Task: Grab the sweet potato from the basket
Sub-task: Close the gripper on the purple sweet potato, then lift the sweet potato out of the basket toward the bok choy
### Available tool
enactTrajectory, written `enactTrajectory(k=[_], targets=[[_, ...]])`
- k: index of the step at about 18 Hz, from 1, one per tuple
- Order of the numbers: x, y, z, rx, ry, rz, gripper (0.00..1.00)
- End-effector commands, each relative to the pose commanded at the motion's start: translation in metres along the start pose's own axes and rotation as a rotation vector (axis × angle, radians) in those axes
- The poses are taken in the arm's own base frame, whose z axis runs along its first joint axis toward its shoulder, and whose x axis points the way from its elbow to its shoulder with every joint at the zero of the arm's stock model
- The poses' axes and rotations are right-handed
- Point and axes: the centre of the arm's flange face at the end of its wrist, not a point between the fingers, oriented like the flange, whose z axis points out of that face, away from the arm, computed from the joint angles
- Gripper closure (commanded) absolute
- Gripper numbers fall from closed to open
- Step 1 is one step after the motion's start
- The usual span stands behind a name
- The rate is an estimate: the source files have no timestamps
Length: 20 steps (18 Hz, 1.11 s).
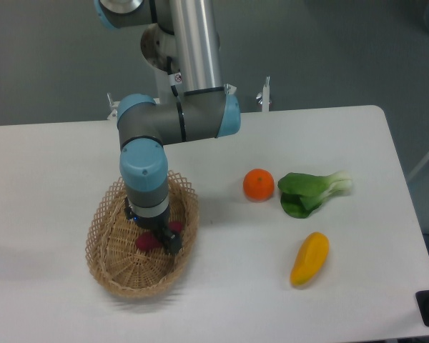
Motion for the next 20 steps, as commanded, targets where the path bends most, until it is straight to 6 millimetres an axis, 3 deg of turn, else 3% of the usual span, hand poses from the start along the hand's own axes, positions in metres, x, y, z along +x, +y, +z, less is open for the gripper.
enactTrajectory(k=[1, 3, 4, 7, 11, 14, 20], targets=[[-0.001, -0.001, -0.002, 0.003, -0.004, 0.0, 0.01], [-0.002, -0.002, -0.004, 0.003, -0.007, 0.003, 0.5], [-0.003, -0.002, -0.005, 0.005, -0.01, 0.004, 0.57], [-0.003, 0.0, -0.004, -0.013, -0.018, 0.005, 0.57], [-0.005, -0.002, -0.015, -0.005, -0.039, 0.009, 0.67], [-0.007, -0.003, -0.036, 0.016, -0.067, 0.012, 0.67], [-0.024, -0.003, -0.101, 0.081, -0.148, -0.005, 0.67]])
